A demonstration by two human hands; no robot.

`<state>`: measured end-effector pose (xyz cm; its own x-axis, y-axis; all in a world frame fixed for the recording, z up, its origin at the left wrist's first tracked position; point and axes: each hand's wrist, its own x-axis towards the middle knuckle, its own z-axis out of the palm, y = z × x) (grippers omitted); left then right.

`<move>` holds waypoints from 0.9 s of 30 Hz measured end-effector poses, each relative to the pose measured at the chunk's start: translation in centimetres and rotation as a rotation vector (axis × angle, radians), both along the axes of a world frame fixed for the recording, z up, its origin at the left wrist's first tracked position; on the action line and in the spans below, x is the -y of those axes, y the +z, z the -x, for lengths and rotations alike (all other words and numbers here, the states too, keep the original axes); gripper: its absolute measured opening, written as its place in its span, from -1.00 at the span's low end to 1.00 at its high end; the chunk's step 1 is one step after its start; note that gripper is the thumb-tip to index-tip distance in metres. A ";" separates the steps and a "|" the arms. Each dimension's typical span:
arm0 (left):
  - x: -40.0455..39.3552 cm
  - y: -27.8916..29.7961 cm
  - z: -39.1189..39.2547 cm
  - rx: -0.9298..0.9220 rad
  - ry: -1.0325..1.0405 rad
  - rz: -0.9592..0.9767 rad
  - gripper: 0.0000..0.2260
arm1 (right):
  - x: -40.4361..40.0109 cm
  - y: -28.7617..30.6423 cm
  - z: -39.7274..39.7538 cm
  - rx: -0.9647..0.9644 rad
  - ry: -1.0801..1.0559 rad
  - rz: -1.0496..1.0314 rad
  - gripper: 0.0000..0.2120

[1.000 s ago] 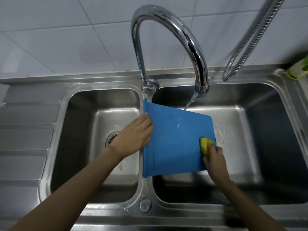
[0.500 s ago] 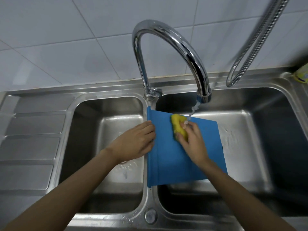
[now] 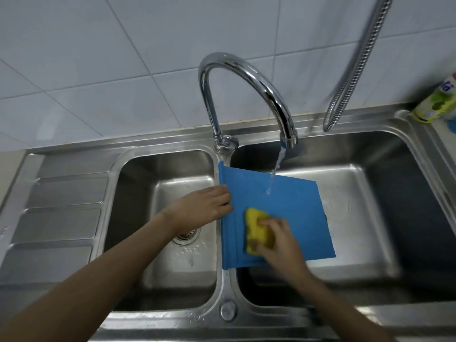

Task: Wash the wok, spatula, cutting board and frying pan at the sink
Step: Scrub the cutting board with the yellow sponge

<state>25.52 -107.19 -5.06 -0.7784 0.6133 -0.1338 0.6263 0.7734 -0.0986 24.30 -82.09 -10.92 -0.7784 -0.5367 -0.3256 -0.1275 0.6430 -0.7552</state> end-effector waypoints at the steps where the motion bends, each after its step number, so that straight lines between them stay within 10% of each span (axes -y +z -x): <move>1: -0.1 0.1 -0.3 -0.025 -0.004 0.002 -0.79 | 0.0 0.5 -1.5 -0.050 0.086 -0.023 -0.53; 9: -3.1 3.2 -3.0 -0.003 -0.064 0.059 -0.81 | -6.3 -0.9 0.6 0.059 -0.053 -0.393 -0.58; 18: -9.2 9.5 -2.9 -0.030 -0.143 -0.014 -0.85 | -10.7 3.7 1.2 0.506 -0.228 -0.076 -0.73; 27: -13.9 13.6 -1.1 0.085 0.014 -0.075 -0.59 | -12.5 6.2 1.3 0.558 -0.440 0.026 -0.77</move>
<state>26.60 -93.32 8.52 -0.7749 0.6130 -0.1540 0.6187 0.7855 0.0135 22.99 -69.61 -4.70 -0.6457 -0.2235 -0.7301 0.5500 0.5271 -0.6478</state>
